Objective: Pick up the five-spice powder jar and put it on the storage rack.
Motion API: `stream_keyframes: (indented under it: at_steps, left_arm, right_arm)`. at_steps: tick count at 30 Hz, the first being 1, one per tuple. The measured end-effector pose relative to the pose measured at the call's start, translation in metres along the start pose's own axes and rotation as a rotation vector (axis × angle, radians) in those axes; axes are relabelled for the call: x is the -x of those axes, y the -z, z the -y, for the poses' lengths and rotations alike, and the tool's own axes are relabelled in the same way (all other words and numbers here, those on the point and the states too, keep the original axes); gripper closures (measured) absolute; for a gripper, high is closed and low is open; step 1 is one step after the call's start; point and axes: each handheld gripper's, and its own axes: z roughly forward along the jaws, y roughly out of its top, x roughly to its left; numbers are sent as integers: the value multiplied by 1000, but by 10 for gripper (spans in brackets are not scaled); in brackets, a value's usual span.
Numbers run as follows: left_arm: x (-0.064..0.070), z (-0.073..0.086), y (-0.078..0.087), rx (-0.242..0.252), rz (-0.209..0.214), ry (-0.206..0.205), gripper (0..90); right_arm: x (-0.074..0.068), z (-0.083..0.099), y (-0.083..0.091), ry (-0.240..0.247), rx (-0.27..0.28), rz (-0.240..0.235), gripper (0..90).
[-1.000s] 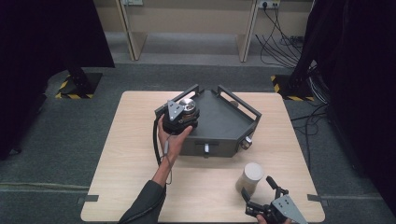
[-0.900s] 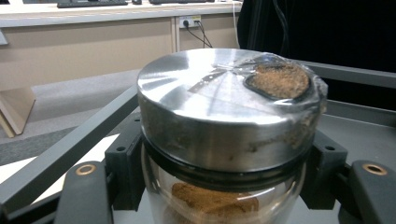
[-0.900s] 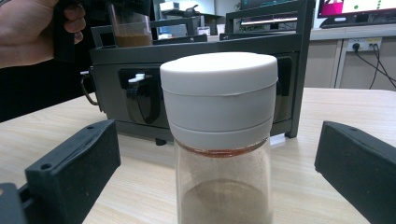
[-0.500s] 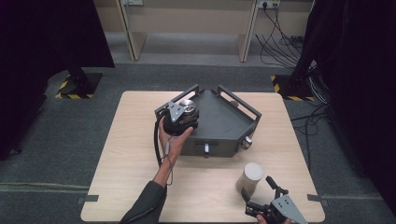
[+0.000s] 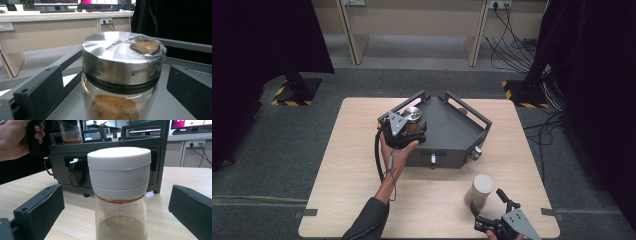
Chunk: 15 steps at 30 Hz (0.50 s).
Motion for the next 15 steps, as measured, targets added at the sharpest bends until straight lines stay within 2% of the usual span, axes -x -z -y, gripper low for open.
stream_keyframes:
  at_steps: [15]
  left_arm:
    - [0,2,16,38,6,15,3]
  right_arm:
    - [0,0,0,1,1,1,4]
